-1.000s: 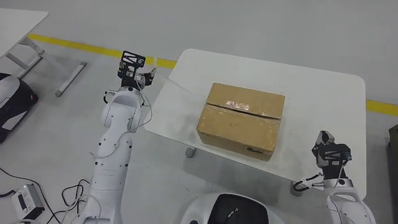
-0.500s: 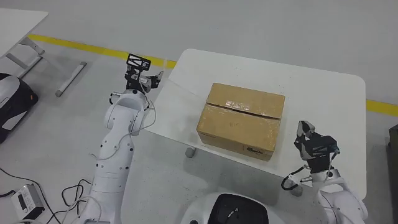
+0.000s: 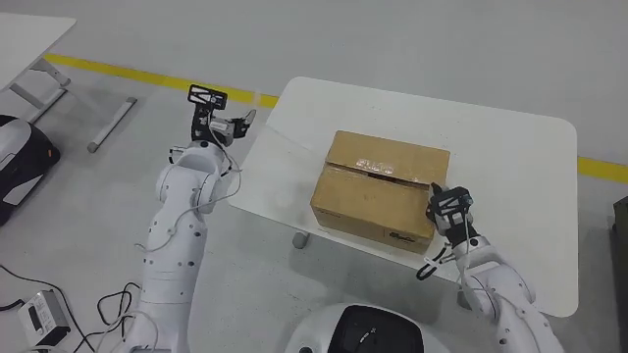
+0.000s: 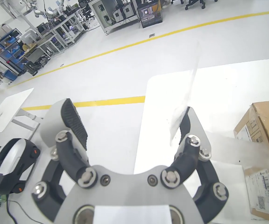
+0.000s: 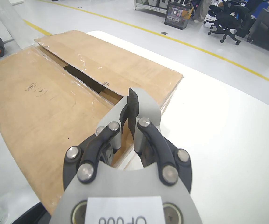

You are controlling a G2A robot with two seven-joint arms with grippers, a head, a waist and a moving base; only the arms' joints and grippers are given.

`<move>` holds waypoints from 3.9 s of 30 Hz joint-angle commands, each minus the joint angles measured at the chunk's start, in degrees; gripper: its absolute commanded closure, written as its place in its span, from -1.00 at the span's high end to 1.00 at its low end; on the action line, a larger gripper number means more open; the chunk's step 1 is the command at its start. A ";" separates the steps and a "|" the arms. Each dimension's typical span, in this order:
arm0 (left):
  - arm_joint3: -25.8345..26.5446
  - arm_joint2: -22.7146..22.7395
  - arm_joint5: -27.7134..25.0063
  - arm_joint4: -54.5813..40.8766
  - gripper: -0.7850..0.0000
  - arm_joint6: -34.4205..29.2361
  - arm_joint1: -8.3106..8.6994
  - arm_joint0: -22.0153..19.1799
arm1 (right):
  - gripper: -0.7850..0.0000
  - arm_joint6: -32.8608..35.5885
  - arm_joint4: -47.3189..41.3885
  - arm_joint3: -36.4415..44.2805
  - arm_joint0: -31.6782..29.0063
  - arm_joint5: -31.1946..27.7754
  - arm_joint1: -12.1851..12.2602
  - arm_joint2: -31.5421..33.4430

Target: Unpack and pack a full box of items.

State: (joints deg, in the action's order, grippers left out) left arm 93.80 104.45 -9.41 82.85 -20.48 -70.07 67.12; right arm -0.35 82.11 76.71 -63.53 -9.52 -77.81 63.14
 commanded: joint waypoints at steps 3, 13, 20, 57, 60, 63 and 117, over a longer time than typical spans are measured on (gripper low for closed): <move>-1.17 1.98 -1.22 -5.91 1.00 -1.36 0.32 -0.75 | -1.00 1.58 0.04 -0.87 0.74 -0.25 -0.07 -0.03; -1.53 3.80 -1.49 -8.41 1.00 -1.71 1.00 -1.11 | -1.00 1.77 -0.04 -1.35 0.82 -0.21 -0.13 0.31; -0.85 4.52 -1.22 -10.52 1.00 -1.14 1.33 -0.85 | -1.00 1.48 -0.15 -0.82 0.72 -0.13 -0.13 0.77; 4.48 -46.31 -6.40 21.26 1.00 -3.52 -2.16 -8.37 | -1.00 -9.71 3.34 14.96 -20.71 2.13 4.29 23.95; 0.68 -49.17 -5.72 23.46 1.00 -4.38 -2.99 -11.45 | -1.00 -10.18 2.94 14.82 -20.84 1.92 4.34 24.16; -2.89 -51.68 -4.90 25.55 1.00 -5.25 -3.79 -13.67 | -1.00 -10.69 2.76 14.76 -20.89 1.87 4.37 24.23; -1.24 -48.85 -12.11 31.97 -1.00 -5.39 -6.50 -11.80 | -1.00 -12.04 2.07 16.10 -22.71 3.84 4.54 22.99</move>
State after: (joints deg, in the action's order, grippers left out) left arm 91.23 55.41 -21.03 114.79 -25.77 -76.66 54.63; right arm -12.36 84.22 92.75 -86.19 -5.64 -73.27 86.09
